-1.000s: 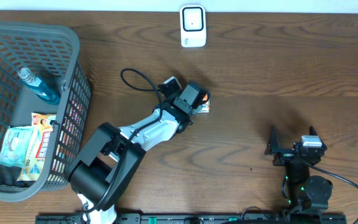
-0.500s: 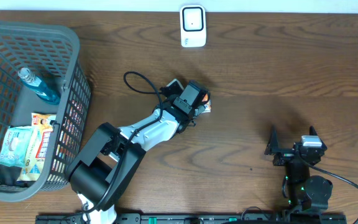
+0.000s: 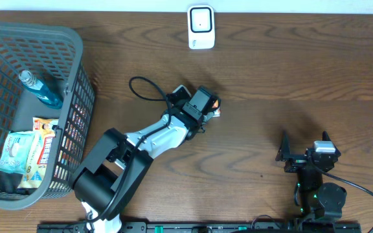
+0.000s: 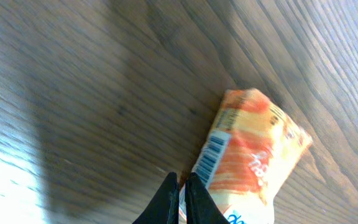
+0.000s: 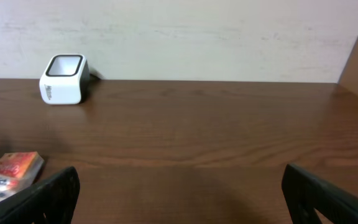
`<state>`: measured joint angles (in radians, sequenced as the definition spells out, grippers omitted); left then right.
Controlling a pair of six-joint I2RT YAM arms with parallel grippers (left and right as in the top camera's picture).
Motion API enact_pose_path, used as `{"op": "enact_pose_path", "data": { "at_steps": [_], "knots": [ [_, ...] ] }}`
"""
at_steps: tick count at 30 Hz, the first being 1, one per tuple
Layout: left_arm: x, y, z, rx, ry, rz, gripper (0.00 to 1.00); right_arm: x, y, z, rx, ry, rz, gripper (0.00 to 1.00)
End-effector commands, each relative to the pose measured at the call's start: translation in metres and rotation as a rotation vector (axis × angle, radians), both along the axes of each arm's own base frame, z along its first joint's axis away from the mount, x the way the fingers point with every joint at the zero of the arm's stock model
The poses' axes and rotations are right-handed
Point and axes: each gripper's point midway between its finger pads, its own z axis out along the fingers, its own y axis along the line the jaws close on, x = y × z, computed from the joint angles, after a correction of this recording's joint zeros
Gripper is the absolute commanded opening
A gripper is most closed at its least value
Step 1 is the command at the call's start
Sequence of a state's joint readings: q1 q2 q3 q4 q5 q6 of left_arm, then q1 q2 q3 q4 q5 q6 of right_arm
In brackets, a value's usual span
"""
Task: Scan the item barcode
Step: 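Lower the tissue pack onto the table in front of the scanner and release, then move the left gripper back into the basket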
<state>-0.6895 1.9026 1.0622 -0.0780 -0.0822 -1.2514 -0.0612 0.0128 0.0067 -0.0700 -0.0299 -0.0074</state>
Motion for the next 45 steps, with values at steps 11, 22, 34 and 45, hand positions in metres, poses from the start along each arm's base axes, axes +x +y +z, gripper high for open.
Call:
{"op": "enact_pose_path", "data": {
  "at_steps": [11, 22, 34, 45],
  "knots": [
    [0.01, -0.046, 0.016, -0.138, -0.114, -0.026, 0.08, 0.0, 0.002, -0.001, 0.014, 0.002, 0.005, 0.99],
    [0.023, -0.051, 0.026, -0.049, -0.243, -0.196, 0.08, 0.0, 0.002, -0.001, 0.014, 0.002, 0.005, 0.99],
    [0.053, -0.014, 0.096, 0.055, -0.431, -0.398, 0.08, 0.0, 0.002, -0.001, 0.014, 0.002, 0.005, 0.99],
    [0.012, 0.083, 0.267, 0.363, -0.699, -0.314, 0.78, 0.0, 0.002, -0.001, 0.014, 0.002, 0.005, 0.99]
  ]
}}
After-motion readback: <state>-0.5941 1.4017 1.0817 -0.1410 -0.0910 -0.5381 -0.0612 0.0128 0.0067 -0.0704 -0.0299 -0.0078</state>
